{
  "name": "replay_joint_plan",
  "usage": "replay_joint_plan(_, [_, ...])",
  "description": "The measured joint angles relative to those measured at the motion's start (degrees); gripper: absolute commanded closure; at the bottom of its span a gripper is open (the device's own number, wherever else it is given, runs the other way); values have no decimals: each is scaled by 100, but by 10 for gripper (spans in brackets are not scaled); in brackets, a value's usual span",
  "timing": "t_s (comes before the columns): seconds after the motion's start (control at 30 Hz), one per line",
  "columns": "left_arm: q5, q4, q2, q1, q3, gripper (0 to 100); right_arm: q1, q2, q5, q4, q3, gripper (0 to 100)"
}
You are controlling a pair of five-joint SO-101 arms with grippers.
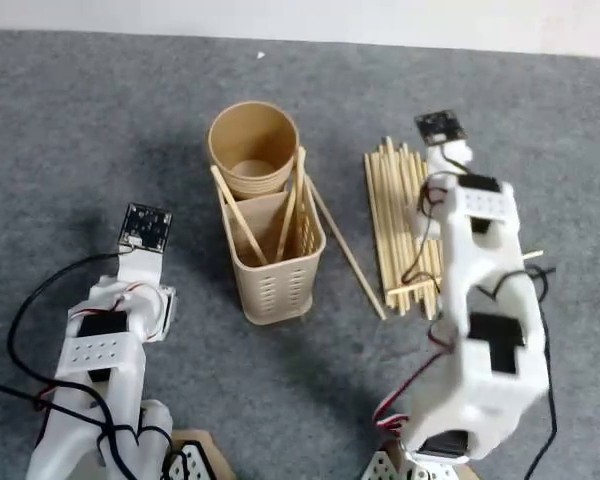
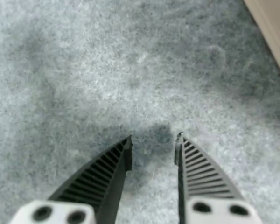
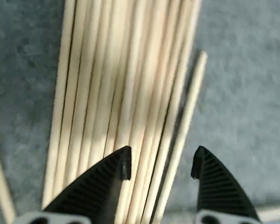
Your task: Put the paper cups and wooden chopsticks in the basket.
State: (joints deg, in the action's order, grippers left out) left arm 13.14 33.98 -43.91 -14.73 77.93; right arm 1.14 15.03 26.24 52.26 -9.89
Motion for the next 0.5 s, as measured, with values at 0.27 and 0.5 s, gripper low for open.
replay_joint_plan(0.27, [0,0,0,0,0,818,0,1196,299,0,932,825])
replay_joint_plan(0.5, [9,0,0,0,0,818,9,1213,299,-35,967,937])
